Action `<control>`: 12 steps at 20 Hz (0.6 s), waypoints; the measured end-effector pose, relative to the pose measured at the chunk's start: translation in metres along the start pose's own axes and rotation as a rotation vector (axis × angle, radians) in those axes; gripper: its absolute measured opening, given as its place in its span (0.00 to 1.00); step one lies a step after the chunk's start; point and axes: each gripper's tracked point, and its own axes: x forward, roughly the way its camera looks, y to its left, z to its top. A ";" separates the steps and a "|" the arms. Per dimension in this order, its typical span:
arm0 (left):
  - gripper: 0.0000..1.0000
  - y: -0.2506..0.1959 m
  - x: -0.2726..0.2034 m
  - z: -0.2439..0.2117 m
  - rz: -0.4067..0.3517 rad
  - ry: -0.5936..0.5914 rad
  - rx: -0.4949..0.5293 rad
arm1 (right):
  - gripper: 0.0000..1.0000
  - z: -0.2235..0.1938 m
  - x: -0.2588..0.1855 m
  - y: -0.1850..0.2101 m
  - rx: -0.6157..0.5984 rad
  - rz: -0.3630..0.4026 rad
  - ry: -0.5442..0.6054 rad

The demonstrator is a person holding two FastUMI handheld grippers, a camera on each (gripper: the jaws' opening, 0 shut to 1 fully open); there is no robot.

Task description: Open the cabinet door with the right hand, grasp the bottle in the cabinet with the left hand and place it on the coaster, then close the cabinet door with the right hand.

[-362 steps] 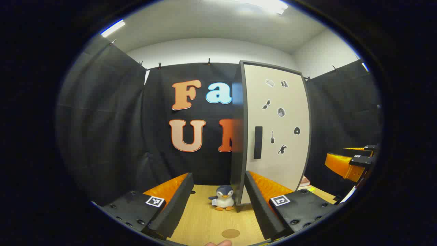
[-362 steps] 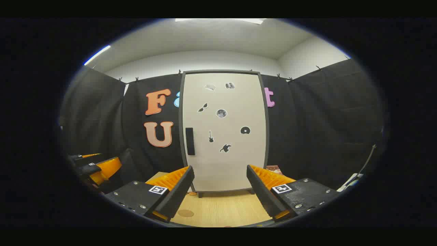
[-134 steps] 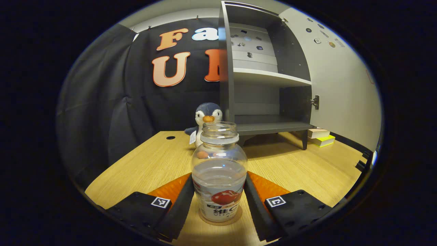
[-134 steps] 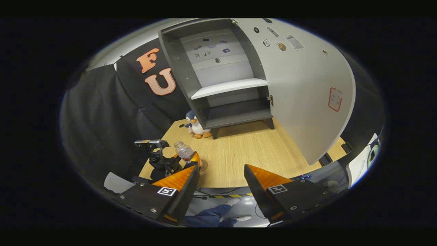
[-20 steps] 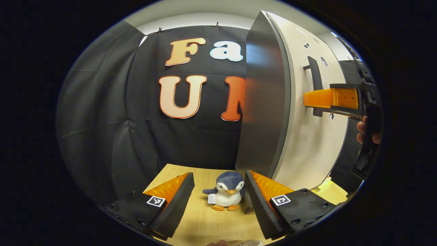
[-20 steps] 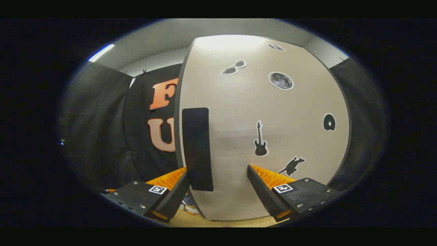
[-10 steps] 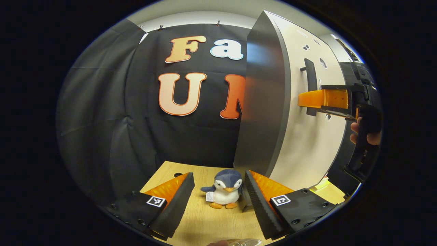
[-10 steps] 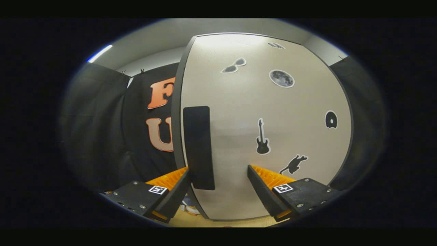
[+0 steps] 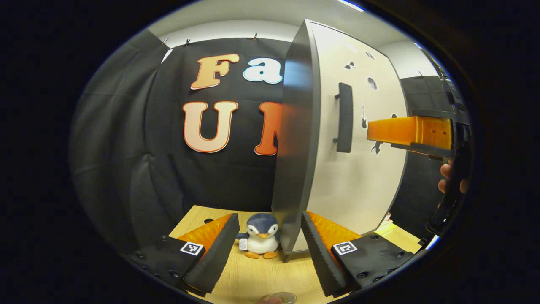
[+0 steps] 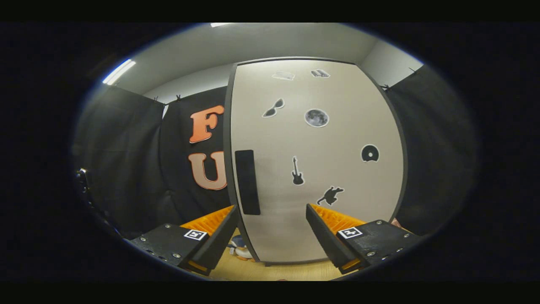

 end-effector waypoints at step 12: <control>0.95 -0.055 -0.105 0.045 0.030 -0.059 0.045 | 0.97 0.014 -0.153 -0.054 0.017 -0.069 0.008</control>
